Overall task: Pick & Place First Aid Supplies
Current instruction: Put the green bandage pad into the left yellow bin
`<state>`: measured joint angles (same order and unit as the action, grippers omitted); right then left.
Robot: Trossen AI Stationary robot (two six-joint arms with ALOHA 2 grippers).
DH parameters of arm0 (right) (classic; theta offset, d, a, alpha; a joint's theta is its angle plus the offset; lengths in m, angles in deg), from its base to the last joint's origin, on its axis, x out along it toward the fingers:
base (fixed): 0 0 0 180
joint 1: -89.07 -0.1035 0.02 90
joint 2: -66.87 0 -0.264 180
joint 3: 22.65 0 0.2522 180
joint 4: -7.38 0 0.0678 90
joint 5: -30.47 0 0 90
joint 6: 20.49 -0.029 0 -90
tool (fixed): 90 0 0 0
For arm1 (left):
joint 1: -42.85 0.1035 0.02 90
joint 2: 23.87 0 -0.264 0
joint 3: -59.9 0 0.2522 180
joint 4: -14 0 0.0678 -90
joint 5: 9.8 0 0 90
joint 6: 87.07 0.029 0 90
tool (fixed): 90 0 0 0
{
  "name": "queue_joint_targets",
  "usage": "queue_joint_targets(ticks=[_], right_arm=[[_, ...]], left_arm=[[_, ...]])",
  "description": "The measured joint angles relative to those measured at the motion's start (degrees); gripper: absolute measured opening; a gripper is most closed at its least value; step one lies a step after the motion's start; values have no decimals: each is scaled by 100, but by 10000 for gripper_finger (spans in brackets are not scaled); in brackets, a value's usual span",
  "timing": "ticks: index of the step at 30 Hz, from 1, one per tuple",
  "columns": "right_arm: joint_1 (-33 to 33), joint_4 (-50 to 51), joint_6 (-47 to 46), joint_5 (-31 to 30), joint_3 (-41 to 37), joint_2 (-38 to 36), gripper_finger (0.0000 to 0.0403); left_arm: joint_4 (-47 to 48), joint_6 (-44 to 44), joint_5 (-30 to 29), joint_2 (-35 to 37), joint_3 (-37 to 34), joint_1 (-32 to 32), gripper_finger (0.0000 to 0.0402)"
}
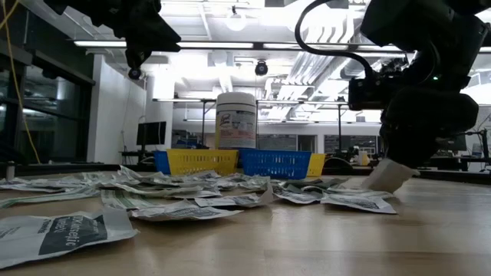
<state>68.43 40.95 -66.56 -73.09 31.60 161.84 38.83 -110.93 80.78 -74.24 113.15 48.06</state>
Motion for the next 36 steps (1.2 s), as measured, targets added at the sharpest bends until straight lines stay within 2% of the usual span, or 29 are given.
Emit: queue_joint_targets(ticks=[10, 15, 22, 27, 33, 36], right_arm=[[-7, 278, -705, -94, -99, -642, 1], [0, 172, -965, -848, -66, -1126, 1], [0, -610, -874, -2339, -61, -1591, 0], [23, -1641, -66, -3303, -57, -1664, 0], [222, -3174, 1528, -3769, -52, -1663, 0], [376, -3801, 2161, -3802, -50, -1664, 0]], left_arm=[[23, -42, 4, -2, 0, 1, 87], [-107, -73, 37, -2, 0, 2, 87], [-185, -217, 94, -25, 2, 0, 87], [-867, -346, 363, -265, 4, 0, 87], [-1771, -403, 511, -814, 7, -152, 87], [-2114, -402, 509, -1121, 7, -311, 87]])
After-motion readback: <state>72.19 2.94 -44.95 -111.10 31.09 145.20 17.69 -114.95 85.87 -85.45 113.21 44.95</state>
